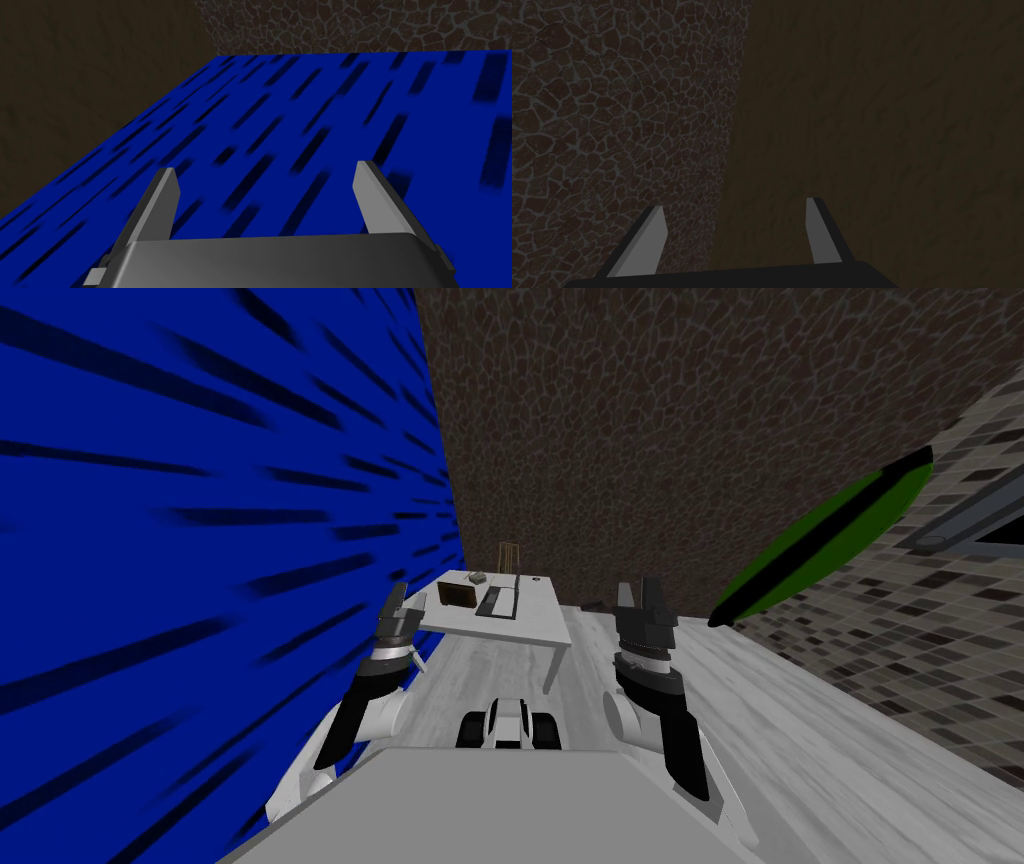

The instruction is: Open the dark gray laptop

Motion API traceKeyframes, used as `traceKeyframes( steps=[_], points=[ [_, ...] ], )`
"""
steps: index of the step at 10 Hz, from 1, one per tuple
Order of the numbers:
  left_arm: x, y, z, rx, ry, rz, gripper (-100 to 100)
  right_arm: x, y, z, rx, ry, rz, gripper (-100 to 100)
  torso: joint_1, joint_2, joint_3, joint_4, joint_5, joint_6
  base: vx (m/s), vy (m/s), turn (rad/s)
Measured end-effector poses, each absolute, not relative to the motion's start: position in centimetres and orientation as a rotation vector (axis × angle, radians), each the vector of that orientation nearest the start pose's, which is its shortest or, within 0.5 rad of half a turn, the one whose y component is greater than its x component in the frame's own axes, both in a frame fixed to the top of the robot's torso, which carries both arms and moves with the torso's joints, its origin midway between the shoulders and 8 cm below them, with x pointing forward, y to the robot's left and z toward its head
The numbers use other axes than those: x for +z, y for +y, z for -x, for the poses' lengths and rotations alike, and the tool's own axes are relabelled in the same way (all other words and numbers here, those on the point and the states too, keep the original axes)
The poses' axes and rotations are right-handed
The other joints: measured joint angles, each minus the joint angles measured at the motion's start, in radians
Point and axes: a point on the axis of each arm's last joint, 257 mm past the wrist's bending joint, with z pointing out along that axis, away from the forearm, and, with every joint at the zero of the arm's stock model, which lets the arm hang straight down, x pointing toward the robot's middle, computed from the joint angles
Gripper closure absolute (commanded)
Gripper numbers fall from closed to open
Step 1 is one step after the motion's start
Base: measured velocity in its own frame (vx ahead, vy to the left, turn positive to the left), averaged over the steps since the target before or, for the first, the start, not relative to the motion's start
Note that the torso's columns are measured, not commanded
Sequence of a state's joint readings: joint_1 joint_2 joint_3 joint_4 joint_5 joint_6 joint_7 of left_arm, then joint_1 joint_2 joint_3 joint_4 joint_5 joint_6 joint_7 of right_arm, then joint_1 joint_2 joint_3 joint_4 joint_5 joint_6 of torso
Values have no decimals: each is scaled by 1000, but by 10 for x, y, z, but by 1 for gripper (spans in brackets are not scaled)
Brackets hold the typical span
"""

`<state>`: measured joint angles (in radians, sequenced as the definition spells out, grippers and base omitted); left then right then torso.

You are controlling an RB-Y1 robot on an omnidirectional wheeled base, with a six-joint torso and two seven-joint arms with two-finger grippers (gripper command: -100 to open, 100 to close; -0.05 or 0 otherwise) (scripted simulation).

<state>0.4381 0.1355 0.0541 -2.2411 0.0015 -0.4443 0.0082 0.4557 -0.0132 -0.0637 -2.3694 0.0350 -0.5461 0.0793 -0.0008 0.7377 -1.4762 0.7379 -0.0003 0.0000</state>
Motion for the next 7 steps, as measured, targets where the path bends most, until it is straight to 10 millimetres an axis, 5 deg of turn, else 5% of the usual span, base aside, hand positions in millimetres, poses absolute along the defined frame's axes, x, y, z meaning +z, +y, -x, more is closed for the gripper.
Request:
traceKeyframes(
  steps=[7],
  points=[
    [-13,293,-403,-1135,880,653,-100,85,-280,-314,1193,533,-450,0,1,0,0,0,0,0,41,-122,-5]
  ],
)
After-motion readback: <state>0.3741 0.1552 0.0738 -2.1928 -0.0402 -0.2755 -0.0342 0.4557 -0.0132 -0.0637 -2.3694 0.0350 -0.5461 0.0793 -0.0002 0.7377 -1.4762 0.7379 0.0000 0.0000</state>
